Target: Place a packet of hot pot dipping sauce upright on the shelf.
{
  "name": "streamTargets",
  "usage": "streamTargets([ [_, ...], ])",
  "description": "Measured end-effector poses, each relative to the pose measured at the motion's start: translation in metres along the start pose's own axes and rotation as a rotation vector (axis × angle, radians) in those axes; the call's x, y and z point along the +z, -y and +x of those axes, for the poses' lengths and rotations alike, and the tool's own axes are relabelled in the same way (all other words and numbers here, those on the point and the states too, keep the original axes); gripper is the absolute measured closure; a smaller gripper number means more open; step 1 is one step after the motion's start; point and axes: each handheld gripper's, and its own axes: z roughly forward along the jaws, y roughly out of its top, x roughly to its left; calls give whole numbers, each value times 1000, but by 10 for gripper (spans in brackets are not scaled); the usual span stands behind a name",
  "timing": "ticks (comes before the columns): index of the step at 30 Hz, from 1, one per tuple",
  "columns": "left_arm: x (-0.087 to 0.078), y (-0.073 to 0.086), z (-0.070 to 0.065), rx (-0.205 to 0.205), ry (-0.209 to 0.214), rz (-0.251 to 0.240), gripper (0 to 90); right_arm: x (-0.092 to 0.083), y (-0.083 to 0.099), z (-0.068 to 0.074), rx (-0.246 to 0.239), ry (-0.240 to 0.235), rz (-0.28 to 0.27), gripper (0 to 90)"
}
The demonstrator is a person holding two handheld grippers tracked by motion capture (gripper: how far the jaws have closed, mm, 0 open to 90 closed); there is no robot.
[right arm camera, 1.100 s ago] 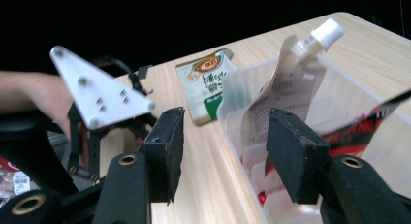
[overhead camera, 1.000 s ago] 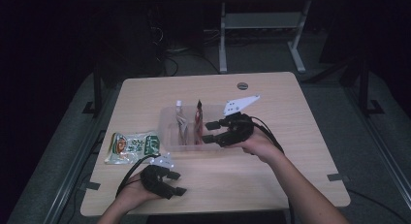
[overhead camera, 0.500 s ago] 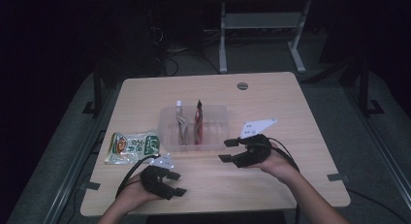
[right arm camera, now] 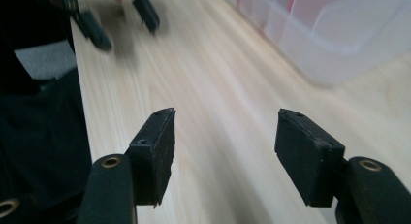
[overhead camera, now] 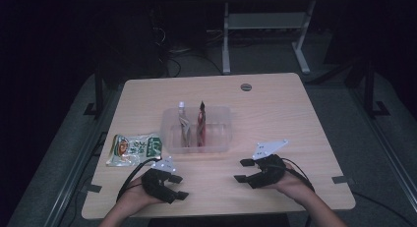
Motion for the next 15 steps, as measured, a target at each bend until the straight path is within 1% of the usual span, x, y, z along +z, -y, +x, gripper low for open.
streamTargets([
  [1, 0, 0, 0, 0, 0, 0, 342, 0, 0, 0, 0, 0, 0, 389],
  [3, -2, 0, 0, 2, -9, 1, 343, -1, 7, 2, -6, 17, 22, 385],
  [4, -4, 1, 1, -5, -18, -5, 345, -3, 13, 4, -8, 26, 43, 378],
  [5, -5, 1, 2, 0, -25, -10, 347, -5, 15, 4, 2, 29, 47, 376],
  [6, -7, 2, 2, -1, -33, -13, 347, -6, 18, 3, -1, 32, 46, 373],
  [7, -7, 2, 2, -1, -33, -13, 348, -8, 19, 3, 11, 32, 46, 372],
  [8, -12, 2, 4, -2, -48, -22, 348, -9, 21, 3, 17, 32, 44, 371],
  [9, -12, 2, 4, -2, -48, -22, 349, -9, 21, 3, 17, 32, 44, 371],
  [10, -14, 2, 5, 0, -57, -24, 350, -11, 22, 4, 25, 35, 50, 369],
  [12, -22, 4, 9, -6, -79, -36, 353, -11, 22, 2, 17, 48, 45, 367],
  [13, -22, 4, 9, -6, -79, -36, 354, -11, 22, 2, 17, 48, 45, 367],
  [14, -27, 6, 11, -15, -89, -37, 355, -10, 22, 2, 23, 45, 50, 366],
  [15, -27, 6, 11, -15, -89, -37, 356, -10, 22, 2, 23, 45, 50, 366],
])
